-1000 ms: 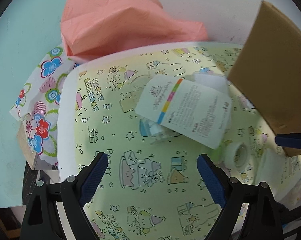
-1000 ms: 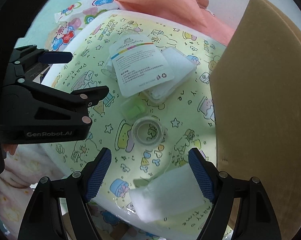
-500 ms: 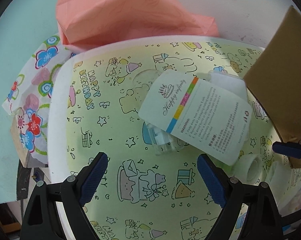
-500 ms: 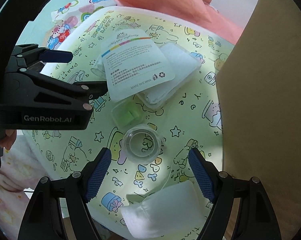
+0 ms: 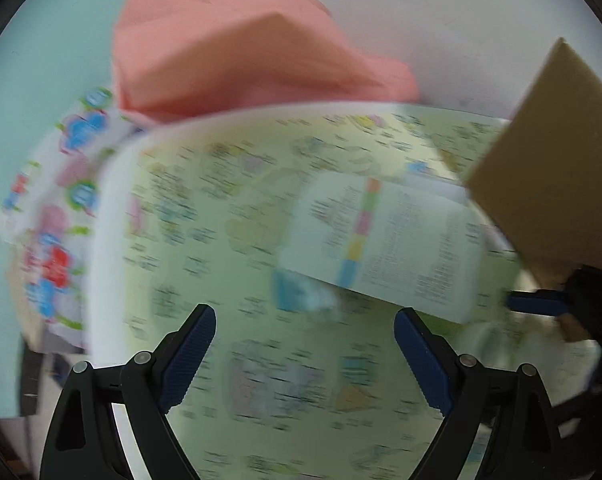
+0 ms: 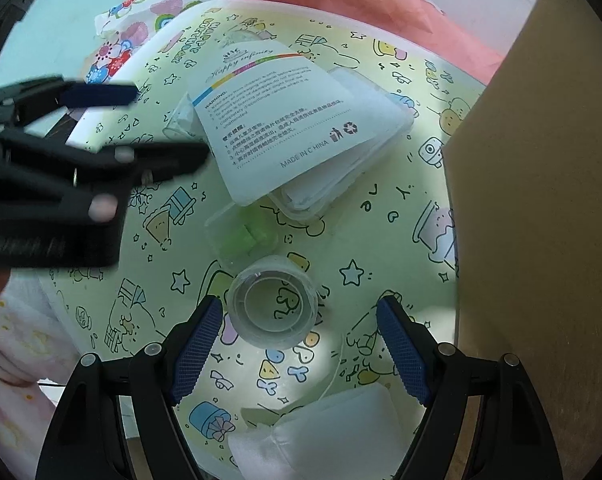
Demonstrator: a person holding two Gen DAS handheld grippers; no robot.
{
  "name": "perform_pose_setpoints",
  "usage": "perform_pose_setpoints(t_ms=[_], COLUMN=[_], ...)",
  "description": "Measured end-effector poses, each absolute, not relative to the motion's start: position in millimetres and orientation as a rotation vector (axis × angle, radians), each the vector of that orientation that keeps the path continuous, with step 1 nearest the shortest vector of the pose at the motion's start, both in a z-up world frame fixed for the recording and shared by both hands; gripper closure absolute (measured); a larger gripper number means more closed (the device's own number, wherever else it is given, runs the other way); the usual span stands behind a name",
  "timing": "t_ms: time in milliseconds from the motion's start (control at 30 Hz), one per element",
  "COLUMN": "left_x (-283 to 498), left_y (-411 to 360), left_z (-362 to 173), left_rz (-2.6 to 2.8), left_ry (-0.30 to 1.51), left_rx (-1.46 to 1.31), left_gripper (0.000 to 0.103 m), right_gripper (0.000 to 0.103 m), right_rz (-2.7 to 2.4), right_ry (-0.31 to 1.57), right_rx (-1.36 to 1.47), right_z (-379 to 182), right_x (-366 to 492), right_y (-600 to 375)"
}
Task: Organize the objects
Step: 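Grasp the clear tape roll with the right tool while the left tool approaches the clear cup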
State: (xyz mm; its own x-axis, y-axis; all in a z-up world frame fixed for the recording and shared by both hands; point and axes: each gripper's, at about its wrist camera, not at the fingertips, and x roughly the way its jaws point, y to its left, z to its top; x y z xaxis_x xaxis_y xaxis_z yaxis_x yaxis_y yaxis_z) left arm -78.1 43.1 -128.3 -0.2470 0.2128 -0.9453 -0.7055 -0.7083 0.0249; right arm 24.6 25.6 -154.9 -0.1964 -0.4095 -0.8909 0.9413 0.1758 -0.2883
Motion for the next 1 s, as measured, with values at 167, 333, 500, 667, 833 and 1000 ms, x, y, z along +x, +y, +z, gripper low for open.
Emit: perform_pose_setpoints(t_ms=[167,333,500,667,833,1000], left_x=[-101.8,-102.8,-102.6,-106.0,-109.3,-108.0], left_y=[42.4,57.6,70.8,76.2,73.0,68.2], left_z=[-133.2,-141.4,-147.3,-156.0,-156.7,-154.0], left_rz=[2.047,2.053,2.038,2.033,2.041,2.026], left_ry=[0.640,0.719,0.790,0.811,0.771,0.665], left_rx=[-1.434,-1.418,-1.389,-1.411,-1.417,-1.447], left_gripper=[0.011,0.011,0.011,0.011,0.027,0.061], right_gripper=[0.021,0.021,0.021,0.021,0.021,0.022], right_rz=[-1.369,-1.372,-1.378,-1.379,-1.382,-1.387], right_ry=[1.184,1.186,1.184,1.183,1.178,1.173], right_rx=[0.617,0.618,0.631,0.621,0.602,0.597], right_z=[-155.5,-155.8,-156.5,-156.2,-156.3,-156.0], right_x=[27.1,27.3,23.7,22.2,21.1,18.5], right_y=[20.5,16.5,14.6,14.1,14.4,15.2])
